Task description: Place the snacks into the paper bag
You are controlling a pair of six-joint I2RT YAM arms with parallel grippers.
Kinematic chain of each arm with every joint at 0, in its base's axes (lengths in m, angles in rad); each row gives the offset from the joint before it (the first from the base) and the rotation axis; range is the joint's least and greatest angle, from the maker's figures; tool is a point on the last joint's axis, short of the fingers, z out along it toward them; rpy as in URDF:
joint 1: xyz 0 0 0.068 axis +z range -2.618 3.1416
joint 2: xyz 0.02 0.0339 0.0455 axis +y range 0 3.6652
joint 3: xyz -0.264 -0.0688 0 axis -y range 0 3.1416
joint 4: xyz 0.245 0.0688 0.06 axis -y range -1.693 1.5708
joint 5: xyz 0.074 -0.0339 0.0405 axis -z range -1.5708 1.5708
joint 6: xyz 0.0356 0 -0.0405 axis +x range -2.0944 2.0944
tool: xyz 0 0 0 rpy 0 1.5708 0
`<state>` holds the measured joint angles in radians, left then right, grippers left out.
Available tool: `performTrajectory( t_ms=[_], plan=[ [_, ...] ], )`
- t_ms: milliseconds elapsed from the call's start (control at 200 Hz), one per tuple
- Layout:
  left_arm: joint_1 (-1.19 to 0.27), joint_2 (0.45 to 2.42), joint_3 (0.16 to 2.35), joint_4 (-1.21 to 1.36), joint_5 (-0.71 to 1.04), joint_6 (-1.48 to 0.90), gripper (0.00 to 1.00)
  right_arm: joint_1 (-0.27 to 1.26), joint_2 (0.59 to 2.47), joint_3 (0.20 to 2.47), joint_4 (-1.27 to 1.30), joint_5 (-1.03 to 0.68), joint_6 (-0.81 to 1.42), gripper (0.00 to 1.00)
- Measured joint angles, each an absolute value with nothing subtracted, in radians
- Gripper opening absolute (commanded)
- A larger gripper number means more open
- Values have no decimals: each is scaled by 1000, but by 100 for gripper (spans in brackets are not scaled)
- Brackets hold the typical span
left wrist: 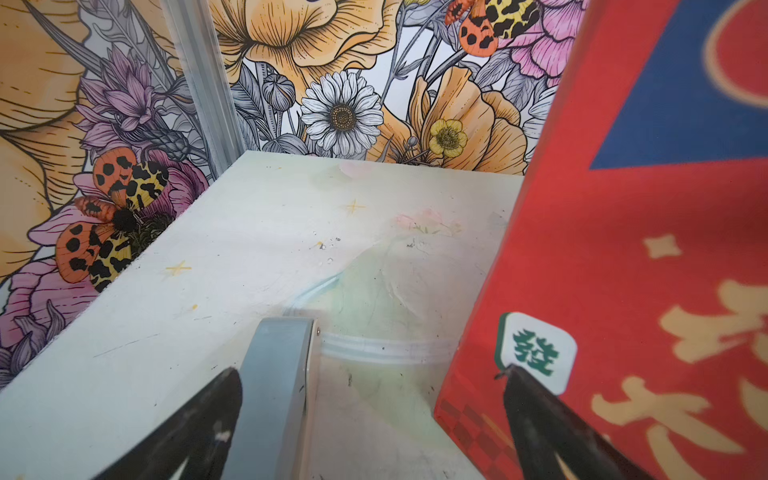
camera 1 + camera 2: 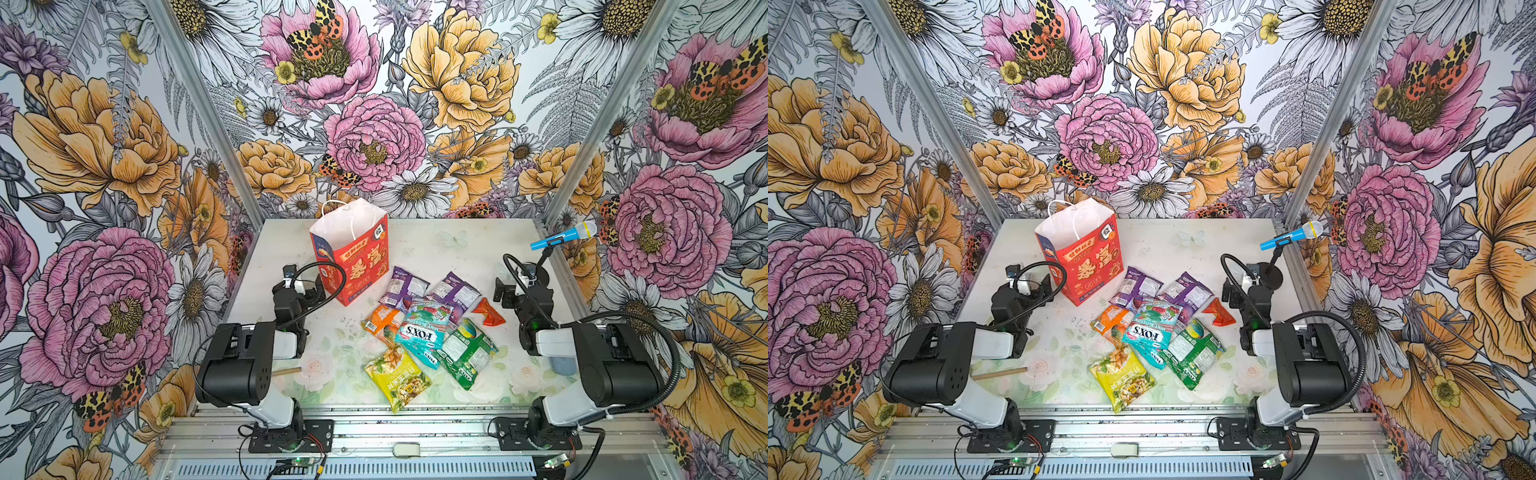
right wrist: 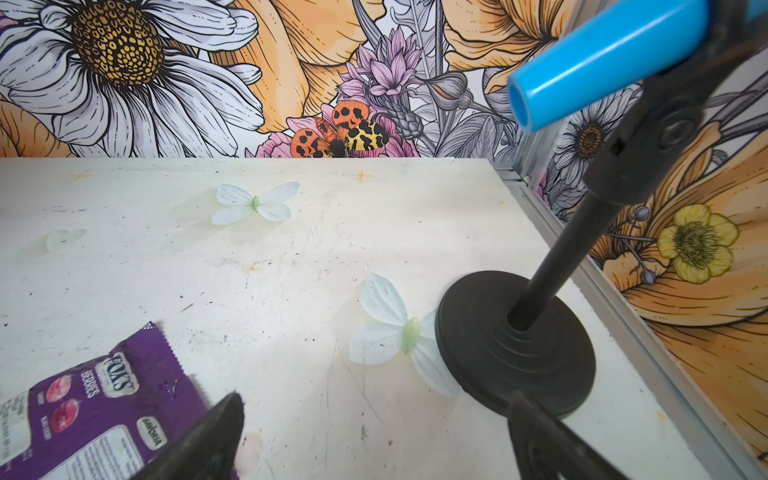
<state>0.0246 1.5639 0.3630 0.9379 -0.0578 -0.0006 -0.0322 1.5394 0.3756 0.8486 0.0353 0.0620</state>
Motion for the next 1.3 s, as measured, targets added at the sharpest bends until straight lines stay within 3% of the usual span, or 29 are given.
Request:
performTrajectory(
  t_ms=[280, 470, 661, 801, 906, 1006, 1161, 1301],
  plan=[
    [-27, 1513, 356, 919, -152, 8, 99, -31, 1525, 380, 815, 27, 60, 100],
    [-165, 1267, 393, 721, -327, 22, 99, -16, 1311, 516, 484, 34, 110, 100],
    [-165, 1043, 529, 433, -402, -226, 99, -20, 1074, 608, 376, 27, 397, 99],
    [-168, 857, 500, 396, -400, -422, 98, -26, 1044, 571, 346, -11, 500, 100],
    [-101, 742, 470, 377, -306, -487, 95, -17, 1049, 575, 239, -25, 536, 98],
    [42, 728, 572, 215, -176, -524, 97, 6, 1050, 607, 109, -24, 540, 95],
    [231, 849, 881, -65, 53, -521, 92, 50, 1065, 667, -31, -33, 535, 93],
    [292, 1025, 1131, -256, 284, -476, 88, 88, 1098, 671, -110, -51, 534, 91]
  ],
)
